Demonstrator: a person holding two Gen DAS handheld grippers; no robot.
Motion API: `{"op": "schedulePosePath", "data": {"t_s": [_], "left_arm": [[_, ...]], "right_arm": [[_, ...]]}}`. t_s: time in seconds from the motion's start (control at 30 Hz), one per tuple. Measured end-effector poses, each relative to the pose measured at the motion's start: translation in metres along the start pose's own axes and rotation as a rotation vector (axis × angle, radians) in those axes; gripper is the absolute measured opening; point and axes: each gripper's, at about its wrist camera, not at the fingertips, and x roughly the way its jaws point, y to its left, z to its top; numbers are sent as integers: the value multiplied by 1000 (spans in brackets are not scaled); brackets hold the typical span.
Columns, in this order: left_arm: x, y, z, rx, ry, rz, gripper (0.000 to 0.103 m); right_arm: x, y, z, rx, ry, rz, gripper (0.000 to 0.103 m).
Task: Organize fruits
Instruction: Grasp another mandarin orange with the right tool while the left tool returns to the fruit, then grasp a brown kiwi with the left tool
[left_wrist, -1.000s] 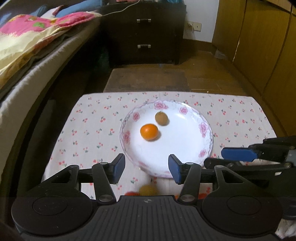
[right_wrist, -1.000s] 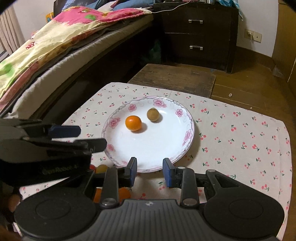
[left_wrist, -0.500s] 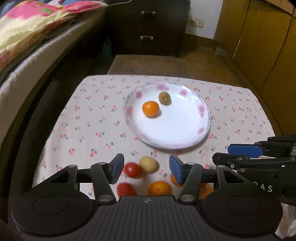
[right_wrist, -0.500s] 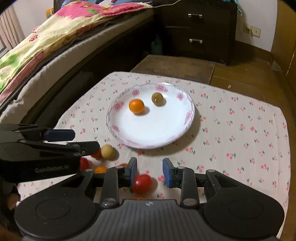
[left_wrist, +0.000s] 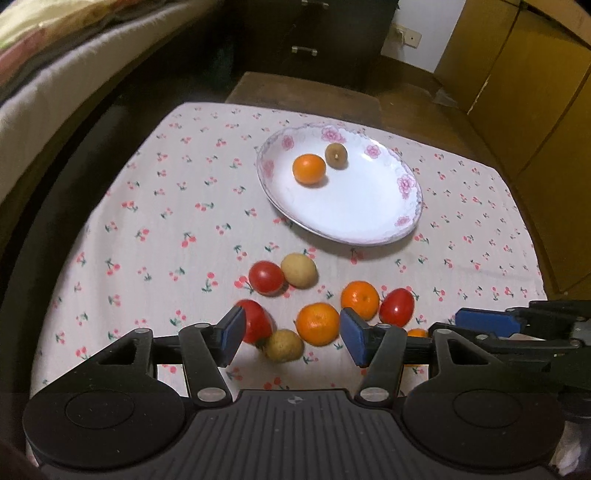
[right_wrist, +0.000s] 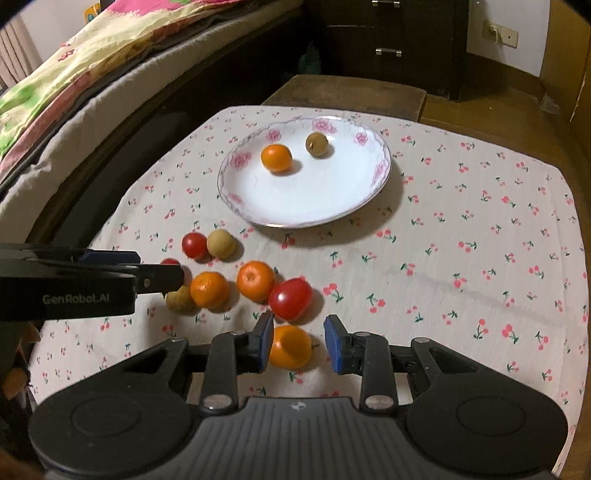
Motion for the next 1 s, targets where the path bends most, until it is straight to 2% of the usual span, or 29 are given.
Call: {"op": "schedulePosePath", "data": {"t_s": [0.37,0.63,0.83,1.0], "left_arm": [[15,1,-8,-25,65,-52,64],[26,2,-11,-31,87,-54,64],[41,-2,-11,-16,111,-27,62],[43,-7,-11,4,97,-13,62]], "right_arm": [[14,0,-4,0,40,12,32],[20,4,-5,-5,54,25,32],[22,3,-5,-3,56,31,33],[24,0,-5,2,62,41,33]]}}
